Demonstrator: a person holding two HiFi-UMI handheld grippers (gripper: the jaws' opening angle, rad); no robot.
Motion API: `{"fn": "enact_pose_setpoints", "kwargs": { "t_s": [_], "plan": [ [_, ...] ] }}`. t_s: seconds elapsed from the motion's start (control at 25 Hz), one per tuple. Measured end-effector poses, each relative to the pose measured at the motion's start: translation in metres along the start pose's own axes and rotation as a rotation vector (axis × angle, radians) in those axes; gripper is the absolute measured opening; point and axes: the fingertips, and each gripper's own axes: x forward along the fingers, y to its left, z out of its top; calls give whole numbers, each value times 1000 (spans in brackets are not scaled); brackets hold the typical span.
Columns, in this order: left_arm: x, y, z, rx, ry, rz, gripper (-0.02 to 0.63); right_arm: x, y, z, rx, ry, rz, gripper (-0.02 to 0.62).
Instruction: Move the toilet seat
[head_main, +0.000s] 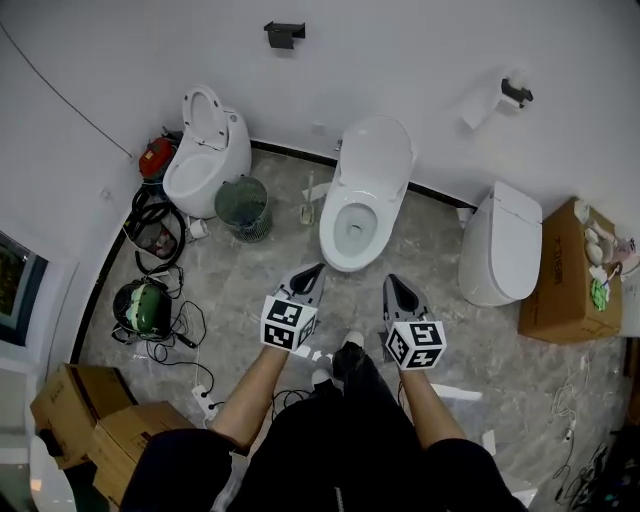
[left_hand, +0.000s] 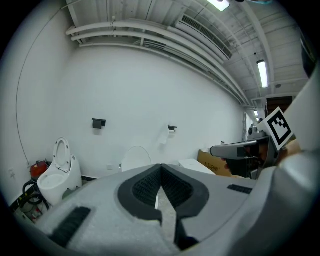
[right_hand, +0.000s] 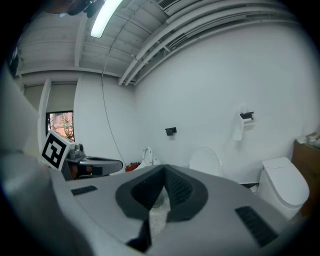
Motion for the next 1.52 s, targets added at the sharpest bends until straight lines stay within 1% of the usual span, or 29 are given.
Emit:
{"fn": "enact_pose_setpoints", "kwargs": {
  "t_s": [0.2,0.4,0.68,0.88,0.96,1.16,1.36,1.52],
  "plan": [
    [25,23,2,7,9,-27,6,29,-7,-3,15,9,-20,-8],
    [61,55,6,21,35,-49,6,75,-22,-3,47,21,-45,-8],
    [119,109,30,40,45,-86,6,145,-49,22,62,21,-92,-8],
    [162,140,50,90,35,-116,6,194,-69,37,61,14,-119,-8],
    [173,152,54,99,37,-131,6,211,-69,40,60,21,-132,-8],
    [193,180,65,97,17,-182,6,238,-61,43,65,23,-175,-6],
    [208,184,70,122,39,-269,6,243,-63,49,101,-7,-258,-6],
    [219,185,70,119,49,-298,6,243,-68,48,121,-12,-289,-6]
  ]
}}
